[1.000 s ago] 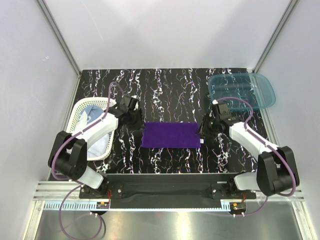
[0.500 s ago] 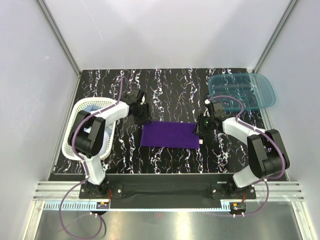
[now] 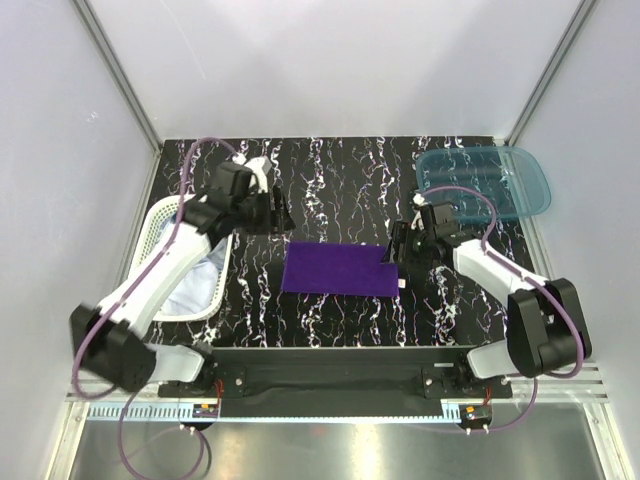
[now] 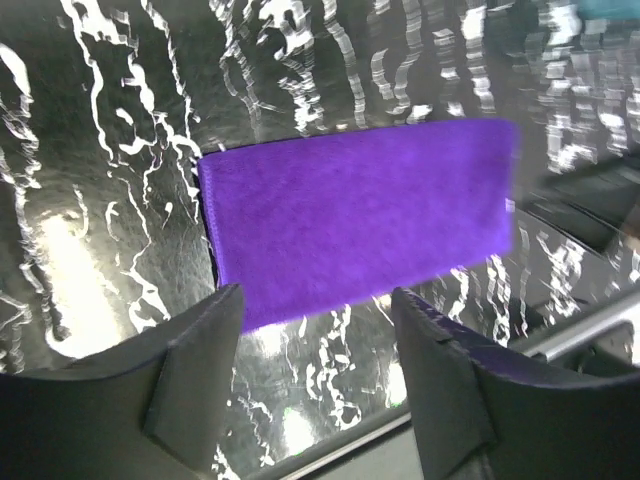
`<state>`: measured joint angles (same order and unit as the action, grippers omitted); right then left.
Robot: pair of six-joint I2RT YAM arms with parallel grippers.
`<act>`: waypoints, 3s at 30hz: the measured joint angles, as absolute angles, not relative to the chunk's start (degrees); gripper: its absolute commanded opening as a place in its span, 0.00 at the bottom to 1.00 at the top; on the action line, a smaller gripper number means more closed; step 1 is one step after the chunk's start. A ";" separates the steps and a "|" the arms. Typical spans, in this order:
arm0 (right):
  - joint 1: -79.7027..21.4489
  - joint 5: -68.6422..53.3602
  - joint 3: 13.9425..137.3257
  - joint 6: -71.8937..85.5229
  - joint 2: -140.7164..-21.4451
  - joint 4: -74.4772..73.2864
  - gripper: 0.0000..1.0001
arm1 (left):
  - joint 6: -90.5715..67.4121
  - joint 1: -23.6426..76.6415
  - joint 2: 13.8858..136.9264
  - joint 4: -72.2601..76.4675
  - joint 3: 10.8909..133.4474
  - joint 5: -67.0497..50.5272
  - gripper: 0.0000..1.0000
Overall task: Fold and stack the towels
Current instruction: Neatly place the folded towel into the bin
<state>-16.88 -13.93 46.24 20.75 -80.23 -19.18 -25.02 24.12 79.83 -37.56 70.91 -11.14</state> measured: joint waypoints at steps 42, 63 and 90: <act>-19.62 -10.46 43.29 30.92 -88.75 -14.02 0.02 | -16.64 23.99 59.22 -34.92 57.12 -14.70 0.70; -19.35 0.32 56.25 22.90 -93.84 -28.32 0.75 | -16.47 23.92 59.24 -35.03 57.12 -12.73 0.70; -12.32 -15.86 54.52 18.48 -97.45 -24.75 0.00 | -16.43 23.88 59.18 -35.03 57.12 -12.58 0.70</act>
